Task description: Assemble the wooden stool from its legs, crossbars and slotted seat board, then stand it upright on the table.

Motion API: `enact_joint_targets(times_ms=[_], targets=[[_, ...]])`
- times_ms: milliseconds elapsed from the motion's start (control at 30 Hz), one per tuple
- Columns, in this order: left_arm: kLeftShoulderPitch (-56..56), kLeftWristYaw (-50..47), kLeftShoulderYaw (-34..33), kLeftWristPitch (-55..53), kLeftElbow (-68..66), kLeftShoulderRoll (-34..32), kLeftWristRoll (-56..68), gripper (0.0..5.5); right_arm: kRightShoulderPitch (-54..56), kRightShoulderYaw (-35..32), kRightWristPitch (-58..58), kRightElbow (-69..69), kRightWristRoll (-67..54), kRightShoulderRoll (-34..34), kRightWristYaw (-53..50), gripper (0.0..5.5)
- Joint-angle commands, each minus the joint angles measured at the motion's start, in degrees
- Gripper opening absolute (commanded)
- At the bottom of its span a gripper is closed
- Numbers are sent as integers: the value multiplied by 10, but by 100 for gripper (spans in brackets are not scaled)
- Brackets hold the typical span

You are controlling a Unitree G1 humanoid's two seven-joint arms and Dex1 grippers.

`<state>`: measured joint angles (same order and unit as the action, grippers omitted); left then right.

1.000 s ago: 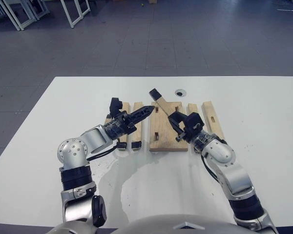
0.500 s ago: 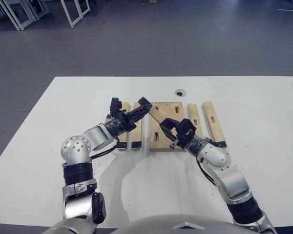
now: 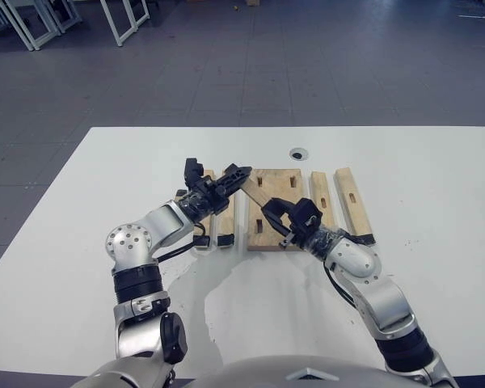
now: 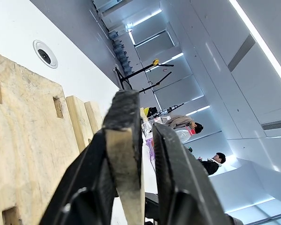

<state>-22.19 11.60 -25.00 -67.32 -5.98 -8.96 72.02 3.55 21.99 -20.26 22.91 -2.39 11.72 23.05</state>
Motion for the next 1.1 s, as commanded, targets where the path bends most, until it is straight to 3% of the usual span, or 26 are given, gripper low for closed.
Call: enact_joint_targets(times_ms=[33, 233, 467, 667, 733, 933, 1100], targets=[[-11, -17, -1, -2, -1, 2, 19, 50, 3, 3, -13, 7, 1, 0, 2, 128], [-11, -41, -11, -10, 2, 14, 84, 44, 2, 4, -16, 9, -2, 2, 6, 128], [10, -21, 10, 13, 40, -33, 59, 44, -8, -12, -23, 28, -9, 9, 9, 290], [47, -18, -48, 144, 133, -113, -44, 44, -100, -68, -90, 132, -24, 61, 3, 410], [57, -56, -20, 216, 177, -113, -144, 44, -118, -68, -112, 161, 3, 62, -28, 450], [78, -130, 158, 368, 164, -97, -447, 44, -116, -50, -142, 163, 38, 50, -70, 455], [85, -122, 182, 425, 81, -70, -523, 44, -111, -50, -144, 157, 40, 44, -78, 455]])
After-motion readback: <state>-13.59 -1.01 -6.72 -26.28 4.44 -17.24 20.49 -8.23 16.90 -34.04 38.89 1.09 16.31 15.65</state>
